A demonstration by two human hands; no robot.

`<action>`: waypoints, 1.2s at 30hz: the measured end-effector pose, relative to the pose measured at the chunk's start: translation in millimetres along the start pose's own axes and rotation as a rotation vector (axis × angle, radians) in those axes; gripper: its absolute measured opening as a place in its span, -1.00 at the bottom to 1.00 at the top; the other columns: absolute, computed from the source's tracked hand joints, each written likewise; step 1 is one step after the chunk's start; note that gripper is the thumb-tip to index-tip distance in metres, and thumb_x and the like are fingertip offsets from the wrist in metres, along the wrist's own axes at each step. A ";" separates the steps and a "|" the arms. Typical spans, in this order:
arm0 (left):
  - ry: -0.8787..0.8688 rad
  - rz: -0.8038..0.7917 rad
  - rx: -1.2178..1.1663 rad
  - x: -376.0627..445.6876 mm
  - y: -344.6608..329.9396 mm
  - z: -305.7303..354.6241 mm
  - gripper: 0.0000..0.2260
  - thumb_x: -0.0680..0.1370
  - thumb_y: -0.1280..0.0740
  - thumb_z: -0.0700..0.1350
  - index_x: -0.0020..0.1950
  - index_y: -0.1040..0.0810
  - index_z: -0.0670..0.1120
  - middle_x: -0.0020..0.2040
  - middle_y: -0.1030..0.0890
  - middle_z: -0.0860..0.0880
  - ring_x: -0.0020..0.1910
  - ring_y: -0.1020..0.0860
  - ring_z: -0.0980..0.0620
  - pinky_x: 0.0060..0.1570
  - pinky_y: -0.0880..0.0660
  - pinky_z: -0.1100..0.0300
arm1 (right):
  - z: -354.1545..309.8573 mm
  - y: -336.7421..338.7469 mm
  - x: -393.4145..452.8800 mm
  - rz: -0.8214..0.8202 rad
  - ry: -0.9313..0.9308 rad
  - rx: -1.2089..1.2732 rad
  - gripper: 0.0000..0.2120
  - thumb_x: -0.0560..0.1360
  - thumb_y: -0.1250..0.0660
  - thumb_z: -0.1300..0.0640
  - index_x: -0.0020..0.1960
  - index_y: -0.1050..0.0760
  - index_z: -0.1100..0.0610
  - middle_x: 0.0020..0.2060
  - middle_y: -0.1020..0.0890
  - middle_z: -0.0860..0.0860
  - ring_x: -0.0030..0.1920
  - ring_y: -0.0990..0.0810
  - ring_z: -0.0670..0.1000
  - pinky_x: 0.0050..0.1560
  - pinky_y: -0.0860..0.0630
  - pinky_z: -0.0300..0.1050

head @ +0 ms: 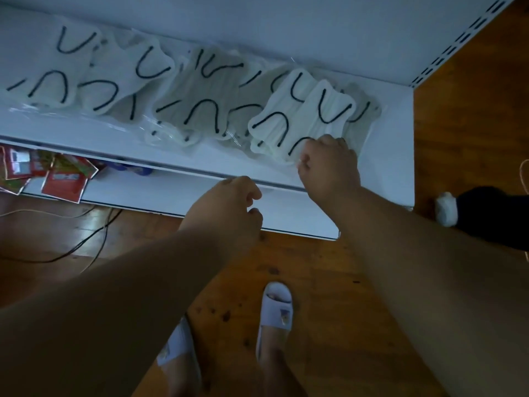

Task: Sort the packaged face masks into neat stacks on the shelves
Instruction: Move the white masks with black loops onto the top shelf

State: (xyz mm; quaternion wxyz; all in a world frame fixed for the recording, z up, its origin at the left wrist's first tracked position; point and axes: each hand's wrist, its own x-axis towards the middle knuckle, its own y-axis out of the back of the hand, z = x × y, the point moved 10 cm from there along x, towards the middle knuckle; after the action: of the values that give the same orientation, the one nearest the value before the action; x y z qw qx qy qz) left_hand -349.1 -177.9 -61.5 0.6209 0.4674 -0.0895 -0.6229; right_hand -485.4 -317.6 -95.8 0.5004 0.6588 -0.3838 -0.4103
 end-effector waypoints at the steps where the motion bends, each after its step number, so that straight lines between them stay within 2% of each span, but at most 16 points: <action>1: 0.048 -0.010 -0.045 3.5 -1.3 -4.4 -0.81 0.61 -0.26 -0.08 0.22 -0.51 0.05 0.10 -0.56 0.09 -0.07 -0.55 0.07 -0.18 -0.46 0.20 | -0.1 6.0 -4.1 0.051 0.003 0.081 -0.91 0.56 -0.25 0.13 -0.02 -0.51 0.10 0.01 -0.52 0.08 0.08 -0.47 0.14 0.09 -0.40 0.03; 3: 0.153 -0.033 -0.204 12.8 -2.3 -13.4 -0.78 0.65 -0.22 0.01 0.15 -0.55 -0.09 0.07 -0.64 -0.07 -0.01 -0.63 -0.11 -0.05 -0.58 -0.01 | -8.0 24.0 -13.9 0.154 0.029 0.299 -0.94 0.54 -0.28 0.15 -0.11 -0.48 0.11 -0.07 -0.52 0.06 0.00 -0.47 0.08 0.01 -0.44 0.01; 5: 0.348 -0.073 -0.663 15.8 -7.9 -27.3 -0.60 0.66 -0.17 0.15 0.15 -0.55 -0.17 0.10 -0.66 -0.17 0.08 -0.65 -0.18 0.12 -0.57 -0.10 | -31.7 40.1 -25.8 0.169 0.139 0.486 -0.95 0.52 -0.32 0.17 -0.11 -0.49 0.13 -0.09 -0.53 0.05 -0.06 -0.46 0.02 -0.07 -0.44 -0.05; 7: 0.528 -0.166 -1.169 15.9 -18.8 -32.8 -0.45 0.63 -0.11 0.27 0.18 -0.54 -0.19 0.05 -0.69 -0.17 -0.01 -0.69 -0.13 0.09 -0.58 -0.06 | -68.0 43.8 -37.4 0.054 0.313 0.551 -0.94 0.52 -0.33 0.15 -0.12 -0.53 0.13 -0.12 -0.55 0.03 -0.10 -0.47 0.00 -0.12 -0.41 -0.11; 9: 0.548 -0.236 -1.366 17.7 -18.0 -30.4 -0.48 0.65 -0.12 0.22 0.20 -0.54 -0.22 -0.08 -0.70 -0.17 -0.26 -0.70 -0.06 -0.14 -0.62 0.01 | -100.8 33.7 -48.5 -0.114 0.454 0.550 -0.84 0.54 -0.28 0.15 -0.17 -0.53 0.19 -0.19 -0.56 0.05 -0.15 -0.47 0.01 -0.15 -0.40 -0.09; 12: 0.550 -0.062 -1.153 26.9 -2.5 -51.7 -0.82 0.64 -0.28 -0.19 0.20 -0.53 -0.24 0.08 -0.64 -0.28 -0.25 -0.67 -0.09 -0.39 -0.61 0.09 | -107.0 24.7 -39.5 -0.123 0.448 0.526 -0.83 0.55 -0.21 0.19 -0.12 -0.53 0.22 -0.17 -0.55 0.06 -0.12 -0.48 0.03 -0.09 -0.44 -0.02; 15: 0.524 0.038 -0.886 32.3 10.0 -64.9 -0.73 0.63 -0.24 -0.27 0.33 -0.50 -0.22 0.22 -0.59 -0.24 0.04 -0.64 -0.16 -0.06 -0.66 -0.04 | -68.2 12.6 -1.2 -0.007 0.216 0.333 -0.70 0.57 -0.24 0.16 0.27 -0.47 0.22 0.29 -0.48 0.15 0.28 -0.45 0.12 0.27 -0.41 -0.01; 18: 0.480 0.101 -0.808 35.2 20.9 -70.0 -0.67 0.65 -0.19 -0.28 0.42 -0.43 -0.17 0.17 -0.55 -0.08 -0.25 -0.53 0.10 -0.42 -0.52 0.41 | -49.1 -22.2 21.6 -0.183 0.101 0.144 -0.36 0.56 -0.32 -0.01 0.52 -0.19 0.21 0.56 -0.16 0.16 0.54 -0.16 0.14 0.49 -0.22 0.05; 20: 0.442 0.138 -0.803 36.1 25.4 -74.4 -0.63 0.66 -0.17 -0.25 0.45 -0.41 -0.05 0.14 -0.54 -0.02 -0.26 -0.48 0.16 -0.49 -0.47 0.42 | -51.3 -24.2 26.1 -0.146 0.132 0.054 -0.46 0.56 -0.33 0.02 0.45 -0.30 0.19 0.48 -0.29 0.17 0.46 -0.29 0.17 0.41 -0.31 0.06; 22: 0.468 0.179 -0.836 33.0 26.2 -79.3 -0.63 0.66 -0.16 -0.23 0.44 -0.44 0.04 0.15 -0.59 -0.01 -0.12 -0.57 0.06 -0.40 -0.55 0.33 | -55.6 -10.2 25.4 -0.022 0.156 0.012 -0.74 0.57 -0.27 0.16 0.24 -0.47 0.19 0.22 -0.51 0.15 0.20 -0.48 0.17 0.14 -0.42 0.00; 25: 0.483 0.182 -0.944 34.7 28.9 -76.0 -0.63 0.66 -0.17 -0.26 0.47 -0.39 -0.06 0.33 -0.53 -0.16 0.01 -0.61 -0.05 -0.52 -0.42 0.48 | -46.5 11.0 17.7 0.116 0.062 0.203 -0.90 0.61 -0.18 0.20 -0.01 -0.47 0.16 -0.12 -0.50 0.05 -0.09 -0.51 0.10 -0.21 -0.29 -0.12; 27: 0.513 0.207 -1.038 30.8 35.1 -75.4 -0.62 0.64 -0.27 -0.18 0.47 -0.37 -0.11 0.41 -0.45 -0.15 0.02 -0.58 0.02 -0.23 -0.51 0.48 | -37.4 22.3 10.5 0.158 -0.053 0.419 -0.90 0.65 -0.17 0.14 -0.03 -0.42 0.11 -0.14 -0.48 -0.01 -0.17 -0.46 0.01 -0.32 -0.24 -0.21; 29: 0.549 0.158 -0.966 32.7 35.8 -77.8 -0.51 0.59 -0.38 -0.05 0.47 -0.35 -0.14 0.45 -0.40 -0.11 0.29 -0.50 -0.04 0.15 -0.48 0.31 | -42.8 35.8 -1.2 0.210 -0.087 0.560 -0.90 0.65 -0.19 0.11 0.02 -0.43 0.11 -0.10 -0.51 -0.02 -0.15 -0.47 -0.05 -0.30 -0.25 -0.38; 31: 0.591 -0.007 -1.387 34.6 14.7 -70.3 -0.56 0.62 -0.32 0.02 0.45 -0.40 -0.13 0.37 -0.52 -0.16 0.29 -0.54 -0.11 0.01 -0.60 0.20 | -66.6 44.8 -13.8 0.201 -0.001 0.677 -0.90 0.63 -0.23 0.13 0.08 -0.47 0.14 -0.02 -0.55 -0.01 -0.06 -0.51 -0.07 -0.18 -0.34 -0.41; 33: 0.519 -0.145 -1.561 38.8 11.7 -58.1 -0.53 0.64 -0.18 0.19 0.39 -0.48 -0.11 0.19 -0.65 -0.19 0.13 -0.65 -0.17 -0.08 -0.66 0.01 | -102.3 42.2 -27.9 0.081 0.157 0.709 -0.93 0.58 -0.30 0.19 0.06 -0.50 0.14 0.05 -0.57 0.01 0.02 -0.52 -0.05 -0.05 -0.43 -0.34; 36: 0.545 -0.140 -1.506 38.0 14.9 -70.9 -0.60 0.65 -0.22 0.13 0.27 -0.55 -0.16 -0.04 -0.72 -0.14 -0.14 -0.72 -0.10 -0.28 -0.63 0.05 | -145.5 29.1 -50.5 -0.079 0.360 0.641 -0.93 0.47 -0.39 0.20 -0.05 -0.55 0.15 0.07 -0.57 0.03 0.05 -0.50 -0.03 -0.01 -0.45 -0.23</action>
State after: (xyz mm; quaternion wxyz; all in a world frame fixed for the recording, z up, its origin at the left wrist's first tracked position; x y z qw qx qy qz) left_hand -281.8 -180.3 -107.9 0.7288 0.0634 0.5389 -0.4176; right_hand -372.2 -227.2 -35.9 0.3121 0.8578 -0.3730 -0.1659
